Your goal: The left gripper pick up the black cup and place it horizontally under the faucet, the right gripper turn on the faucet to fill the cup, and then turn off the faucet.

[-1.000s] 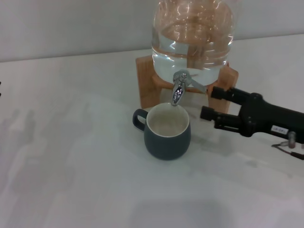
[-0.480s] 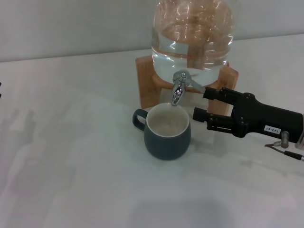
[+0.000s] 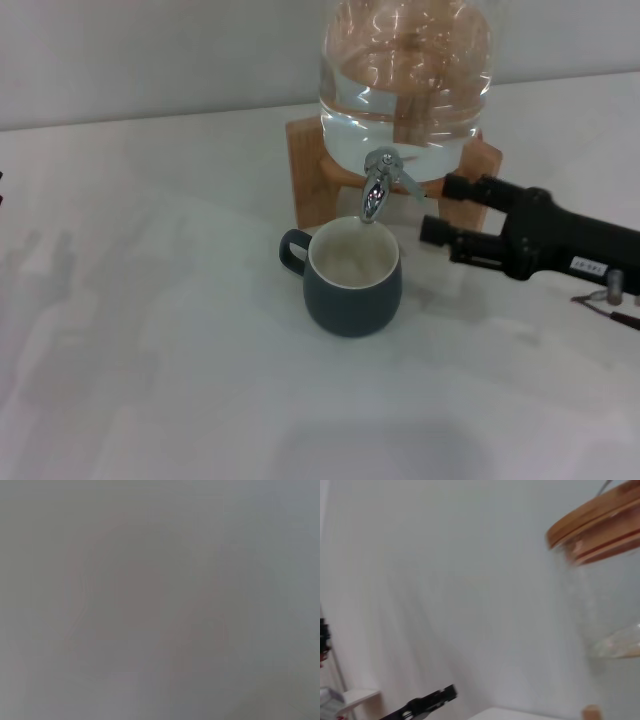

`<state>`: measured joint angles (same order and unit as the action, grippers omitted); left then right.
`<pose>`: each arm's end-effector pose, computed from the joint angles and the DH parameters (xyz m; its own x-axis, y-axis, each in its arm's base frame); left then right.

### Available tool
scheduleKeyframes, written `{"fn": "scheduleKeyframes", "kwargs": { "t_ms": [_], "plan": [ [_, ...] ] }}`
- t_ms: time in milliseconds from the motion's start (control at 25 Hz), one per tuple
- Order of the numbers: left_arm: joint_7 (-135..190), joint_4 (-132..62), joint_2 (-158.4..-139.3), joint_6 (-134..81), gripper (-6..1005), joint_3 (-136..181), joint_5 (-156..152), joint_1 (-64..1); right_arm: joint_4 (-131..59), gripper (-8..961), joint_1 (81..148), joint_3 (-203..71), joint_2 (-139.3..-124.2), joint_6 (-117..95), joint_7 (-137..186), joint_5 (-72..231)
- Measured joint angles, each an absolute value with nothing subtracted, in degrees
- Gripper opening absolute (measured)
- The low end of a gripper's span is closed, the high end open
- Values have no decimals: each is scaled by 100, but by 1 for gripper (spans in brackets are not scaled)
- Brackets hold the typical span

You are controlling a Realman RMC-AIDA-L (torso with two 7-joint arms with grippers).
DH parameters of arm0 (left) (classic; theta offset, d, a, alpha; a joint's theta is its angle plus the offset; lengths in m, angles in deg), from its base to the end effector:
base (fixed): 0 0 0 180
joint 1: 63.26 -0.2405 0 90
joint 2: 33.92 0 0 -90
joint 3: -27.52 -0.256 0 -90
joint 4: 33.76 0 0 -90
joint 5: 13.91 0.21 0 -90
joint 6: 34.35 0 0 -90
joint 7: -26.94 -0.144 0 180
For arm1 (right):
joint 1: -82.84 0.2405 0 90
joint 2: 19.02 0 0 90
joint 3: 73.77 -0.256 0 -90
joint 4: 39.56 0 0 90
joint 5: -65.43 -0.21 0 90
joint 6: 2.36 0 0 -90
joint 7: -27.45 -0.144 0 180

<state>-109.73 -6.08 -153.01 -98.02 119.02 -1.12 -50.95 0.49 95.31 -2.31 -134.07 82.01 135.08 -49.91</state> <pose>-0.3141 0.3135 0.0071 0.4129 0.0067 0.9107 0.8588 -0.3359 -0.3869 0.2696 0.2874 0.0200 0.5609 -0.2132 -0.8000 -0.5500 -0.8182 -0.1675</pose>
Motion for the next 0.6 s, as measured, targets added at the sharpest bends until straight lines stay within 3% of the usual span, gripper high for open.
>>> {"fn": "scheduleKeyframes", "kwargs": {
  "t_ms": [360, 600],
  "plan": [
    [-10973, -654, -15301, -9769, 398, 11902, -120, -5083, 43, 844, 9218, -764, -13297, 8737, 13463, -4940],
    [-10963, -662, -15296, -9762, 398, 11902, -126, -5026, 53, 844, 9136, -576, -13391, 9147, 13454, -4864]
  ]
}}
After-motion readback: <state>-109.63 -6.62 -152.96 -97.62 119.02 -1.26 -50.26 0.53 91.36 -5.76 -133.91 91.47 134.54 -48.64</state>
